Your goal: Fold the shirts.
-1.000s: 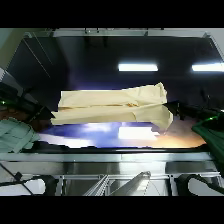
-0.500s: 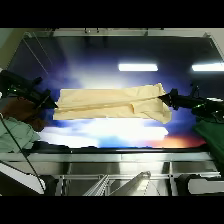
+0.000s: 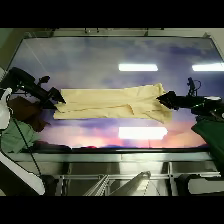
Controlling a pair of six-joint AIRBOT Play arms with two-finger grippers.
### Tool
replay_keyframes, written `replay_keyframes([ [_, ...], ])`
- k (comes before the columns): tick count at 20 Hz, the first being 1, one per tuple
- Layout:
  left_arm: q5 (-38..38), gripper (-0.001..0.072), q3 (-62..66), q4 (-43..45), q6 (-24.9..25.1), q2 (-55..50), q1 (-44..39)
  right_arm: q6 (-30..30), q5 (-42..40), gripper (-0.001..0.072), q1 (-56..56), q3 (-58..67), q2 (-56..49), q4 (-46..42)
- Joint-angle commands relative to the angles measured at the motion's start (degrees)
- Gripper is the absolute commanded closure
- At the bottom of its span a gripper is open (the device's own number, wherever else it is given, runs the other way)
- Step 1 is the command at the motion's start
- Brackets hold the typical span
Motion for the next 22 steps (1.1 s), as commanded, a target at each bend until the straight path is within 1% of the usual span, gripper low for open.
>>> replay_keyframes([
  [1, 5.2, -0.0008, 6.4, -0.3, -2.9, 0.3, -0.2, 4.5, 6.6, 0.0247, -2.5, 4.0, 2.4, -7.3],
  [2, 4.9, -0.0009, 7.6, -0.3, -3.3, 1.1, -0.1, 8.1, 7.2, 0.0149, -3.8, 6.0, 3.6, -10.5],
  [3, 4.9, -0.0009, 8.9, -0.3, -3.3, 1.8, -0.2, 9.1, 7.0, 0.0071, -4.9, 7.9, 4.4, -12.9],
  [4, 4.7, -0.0009, 10.3, -0.4, -3.4, 2.4, -0.2, 9.1, 6.4, 0.0071, -5.7, 10.2, 4.7, -15.6],
  [6, 3.7, -0.0008, 11.7, -3.0, -3.4, 3.5, -1.0, 9.1, 3.8, 0.0009, -6.2, 13.1, 3.7, -21.3],
  [7, 2.8, -0.0005, 11.8, -5.1, -3.4, 3.8, -1.6, 9.1, 3.2, 0.0008, -6.1, 13.7, 2.3, -21.8],
  [8, 2.4, 0.0050, 11.8, -7.4, -3.4, 3.8, -2.3, 9.2, 3.2, 0.0008, -6.1, 13.8, 0.6, -21.2],
  [9, 2.4, 0.0223, 11.8, -8.3, -3.4, 3.7, -3.2, 9.2, 3.8, 0.0008, -6.1, 13.8, -1.4, -20.0],
  [10, 2.3, 0.0517, 11.8, -8.1, -3.3, 3.7, -4.1, 9.1, 5.0, 0.0009, -6.1, 13.8, -3.3, -18.6],
  [11, 2.4, 0.0686, 11.8, -8.3, -3.2, 3.7, -5.0, 9.1, 6.6, 0.0009, -6.1, 13.8, -5.1, -17.4],
  [14, 1.9, 0.0684, 11.8, -8.3, -3.1, 3.7, -7.4, 9.1, 8.7, 0.0010, -5.2, 13.8, -8.7, -16.5],
  [18, -3.0, 0.0684, 11.8, -7.1, -3.2, 3.7, -12.2, 9.1, 8.5, 0.0012, -0.6, 14.0, -11.0, -16.3],
  [19, -4.2, 0.0684, 11.8, -7.2, -3.2, 3.5, -13.6, 9.4, 8.8, 0.0028, 0.7, 14.6, -11.5, -16.2],
  [20, -5.4, 0.0684, 11.8, -7.2, -3.2, 3.0, -15.3, 9.4, 8.7, 0.0027, 2.1, 15.4, -12.0, -16.0],
  [22, -6.6, 0.0684, 11.8, -7.2, -3.2, 1.2, -18.8, 10.6, 8.8, 0.0028, 5.2, 17.7, -13.1, -16.1],
])
